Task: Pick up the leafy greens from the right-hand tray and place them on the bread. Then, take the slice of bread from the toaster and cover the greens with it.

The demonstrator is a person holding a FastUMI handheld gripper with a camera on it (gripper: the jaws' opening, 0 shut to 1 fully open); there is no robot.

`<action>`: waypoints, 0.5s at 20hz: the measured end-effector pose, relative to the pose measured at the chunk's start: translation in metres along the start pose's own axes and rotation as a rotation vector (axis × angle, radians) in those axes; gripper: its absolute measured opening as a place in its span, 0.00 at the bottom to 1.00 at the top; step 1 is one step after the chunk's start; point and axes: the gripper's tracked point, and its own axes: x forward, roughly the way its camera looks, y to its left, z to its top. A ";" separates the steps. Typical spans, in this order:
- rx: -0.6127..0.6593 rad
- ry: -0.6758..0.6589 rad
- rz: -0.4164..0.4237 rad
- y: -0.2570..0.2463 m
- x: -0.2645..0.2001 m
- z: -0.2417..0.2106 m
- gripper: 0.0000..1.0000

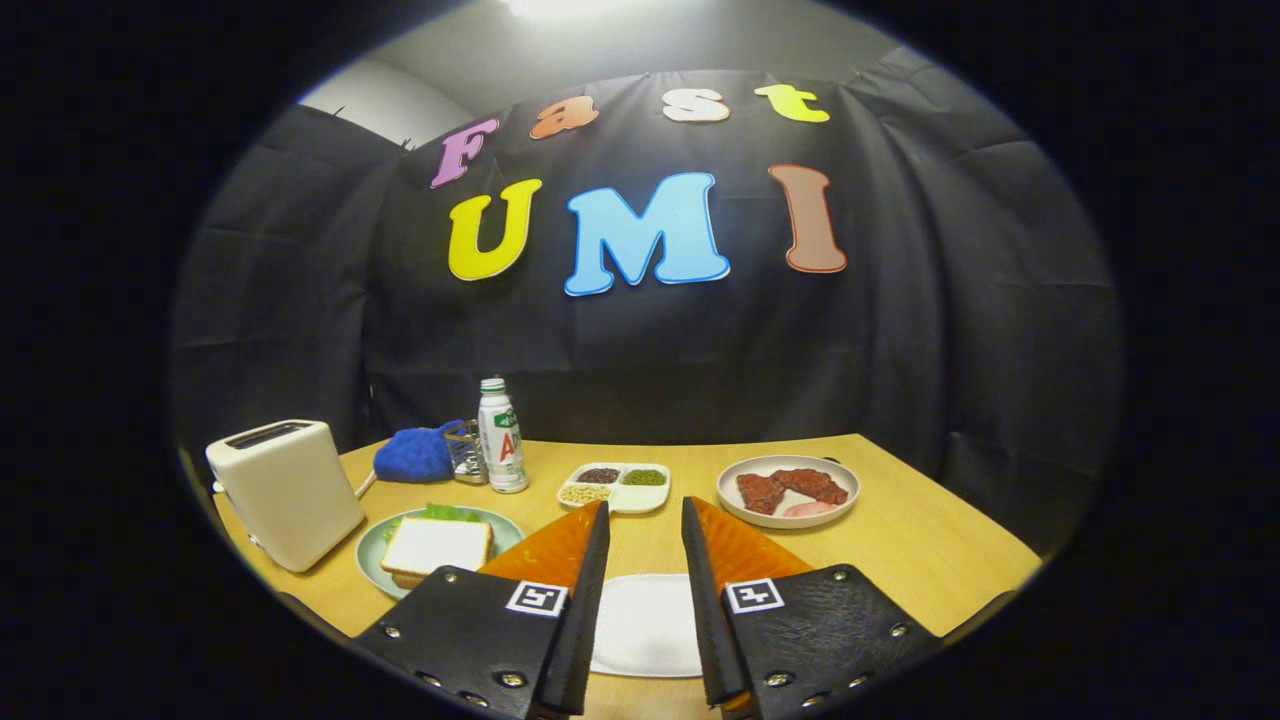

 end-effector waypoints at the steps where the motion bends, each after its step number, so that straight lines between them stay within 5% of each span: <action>1: -0.007 -0.007 -0.019 -0.012 0.000 0.002 0.43; 10: 0.022 -0.014 -0.007 -0.083 -0.006 0.001 0.43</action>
